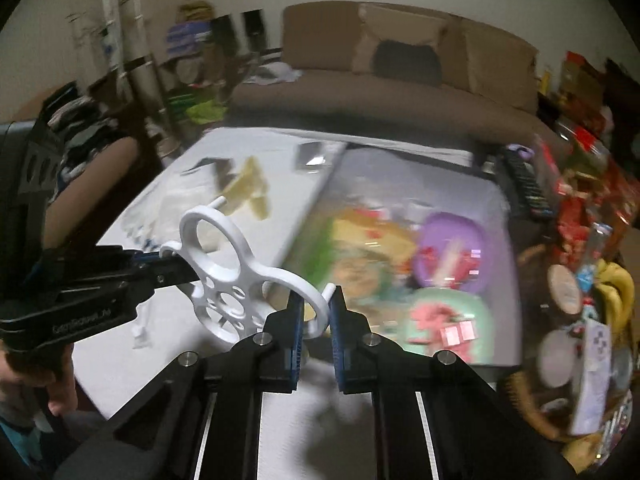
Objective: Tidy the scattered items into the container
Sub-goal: 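Carry the ring holder with the left tool over the box onto the purple dish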
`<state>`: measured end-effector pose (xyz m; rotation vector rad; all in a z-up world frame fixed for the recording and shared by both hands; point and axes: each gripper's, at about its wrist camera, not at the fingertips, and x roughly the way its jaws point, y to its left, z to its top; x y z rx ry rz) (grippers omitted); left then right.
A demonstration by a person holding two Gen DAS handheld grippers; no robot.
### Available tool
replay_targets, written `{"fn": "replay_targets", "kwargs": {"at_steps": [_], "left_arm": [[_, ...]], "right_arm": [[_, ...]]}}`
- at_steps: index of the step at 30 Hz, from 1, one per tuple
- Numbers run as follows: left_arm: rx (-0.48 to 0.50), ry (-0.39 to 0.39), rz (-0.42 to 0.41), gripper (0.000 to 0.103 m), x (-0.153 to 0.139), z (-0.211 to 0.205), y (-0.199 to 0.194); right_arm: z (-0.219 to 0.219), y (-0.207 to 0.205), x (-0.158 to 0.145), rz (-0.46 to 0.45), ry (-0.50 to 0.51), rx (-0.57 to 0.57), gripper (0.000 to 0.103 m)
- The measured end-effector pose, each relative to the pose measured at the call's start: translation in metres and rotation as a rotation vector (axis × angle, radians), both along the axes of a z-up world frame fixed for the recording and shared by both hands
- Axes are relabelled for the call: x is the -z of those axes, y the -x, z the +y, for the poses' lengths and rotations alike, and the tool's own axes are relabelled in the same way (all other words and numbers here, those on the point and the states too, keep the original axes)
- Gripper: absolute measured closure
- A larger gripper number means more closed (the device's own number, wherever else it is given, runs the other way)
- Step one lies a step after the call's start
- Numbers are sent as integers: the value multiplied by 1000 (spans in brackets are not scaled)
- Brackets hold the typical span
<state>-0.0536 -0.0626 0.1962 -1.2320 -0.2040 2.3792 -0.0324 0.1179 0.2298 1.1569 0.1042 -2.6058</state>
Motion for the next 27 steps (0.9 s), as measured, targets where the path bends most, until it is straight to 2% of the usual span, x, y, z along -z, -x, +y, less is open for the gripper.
{"fn": "replay_targets", "kwargs": {"at_steps": [4,10,16,22,24,26,27], "left_arm": [[66,52,-53,95,1,68,47],[102,92,-132,94,28,129,113],[103,117,-229,93,78,157,170],[105,141,-265,92,113,164,200],[106,135,-270,92,120,163,204],[101,133,-280,93,126,161,206],[99,138,-279,94,127,161,207]], "right_arm": [[57,38,0,-59,15,68,91],[111,101,23,-125,-26,125,91],[131,159,62,-178,-110,122,91],[127,186,89,-214,-217,86,90],[126,188,92,-214,-242,79,85],[127,187,90,-204,-254,77,61],[129,186,88,-196,-249,73,59]]}}
